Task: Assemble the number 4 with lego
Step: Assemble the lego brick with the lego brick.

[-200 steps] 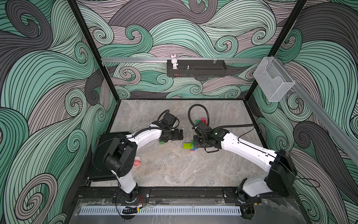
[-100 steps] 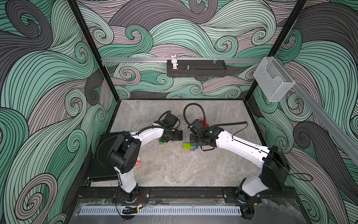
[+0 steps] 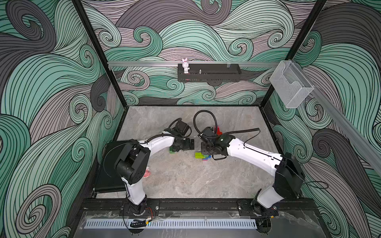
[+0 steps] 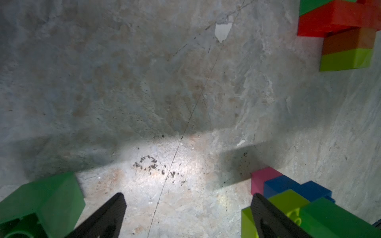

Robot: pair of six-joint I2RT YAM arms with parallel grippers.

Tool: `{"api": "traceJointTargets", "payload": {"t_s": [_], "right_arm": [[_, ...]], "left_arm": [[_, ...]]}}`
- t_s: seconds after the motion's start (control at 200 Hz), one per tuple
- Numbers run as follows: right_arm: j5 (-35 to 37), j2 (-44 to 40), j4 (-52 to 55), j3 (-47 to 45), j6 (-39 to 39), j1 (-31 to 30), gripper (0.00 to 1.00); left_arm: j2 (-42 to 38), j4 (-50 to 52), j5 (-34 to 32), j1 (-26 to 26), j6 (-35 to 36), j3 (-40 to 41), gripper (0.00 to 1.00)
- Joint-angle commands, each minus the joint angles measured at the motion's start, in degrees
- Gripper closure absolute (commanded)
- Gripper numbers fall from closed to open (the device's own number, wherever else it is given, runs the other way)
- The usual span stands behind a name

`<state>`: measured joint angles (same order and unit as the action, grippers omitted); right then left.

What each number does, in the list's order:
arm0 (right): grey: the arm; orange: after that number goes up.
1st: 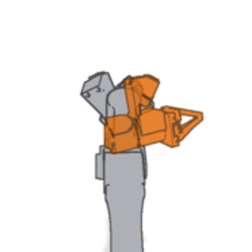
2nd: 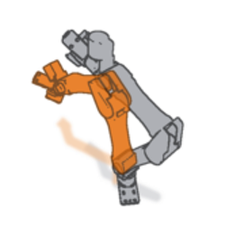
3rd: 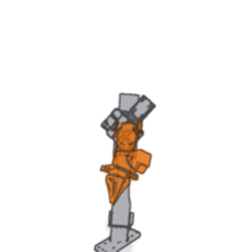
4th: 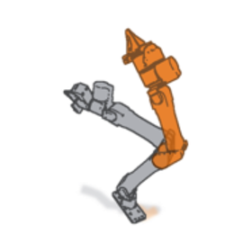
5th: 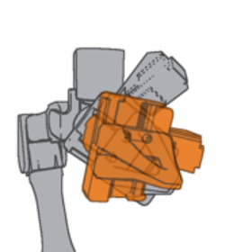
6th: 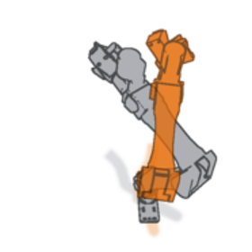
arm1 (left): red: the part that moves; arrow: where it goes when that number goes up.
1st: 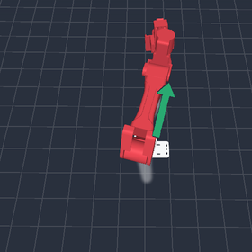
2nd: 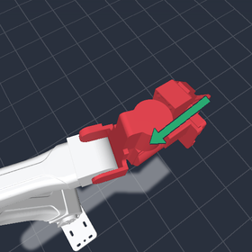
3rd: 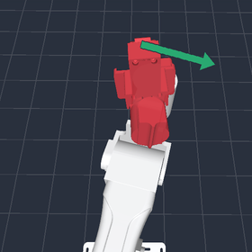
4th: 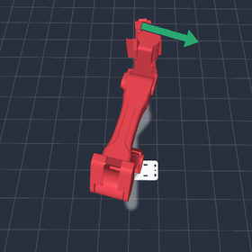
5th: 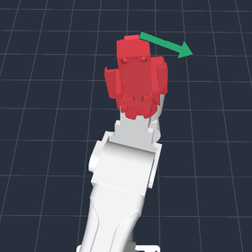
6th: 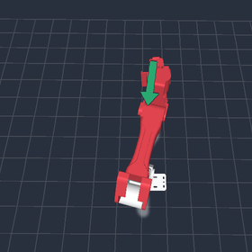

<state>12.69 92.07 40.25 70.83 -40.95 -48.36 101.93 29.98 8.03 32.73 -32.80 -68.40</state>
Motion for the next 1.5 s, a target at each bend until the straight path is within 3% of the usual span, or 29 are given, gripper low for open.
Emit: {"api": "traceJointTargets", "payload": {"t_s": [0.0, 0.876, 1.491], "right_arm": [[1.26, 0.89, 0.96, 0.8, -0.19, -0.42, 0.76], [1.43, 3.37, 8.26, -2.67, 9.6, -1.21, 0.77], [1.68, 3.38, 9.24, -8.22, 10.78, -1.21, 0.78]], "left_arm": [[0.99, 0.96, -0.56, -0.12, -0.5, -0.06, 0.01], [1.29, 1.74, -0.3, -0.12, -0.02, -0.74, 0.01], [-1.15, 1.7, 0.58, -0.56, 2.64, -0.86, 0.01]]}}
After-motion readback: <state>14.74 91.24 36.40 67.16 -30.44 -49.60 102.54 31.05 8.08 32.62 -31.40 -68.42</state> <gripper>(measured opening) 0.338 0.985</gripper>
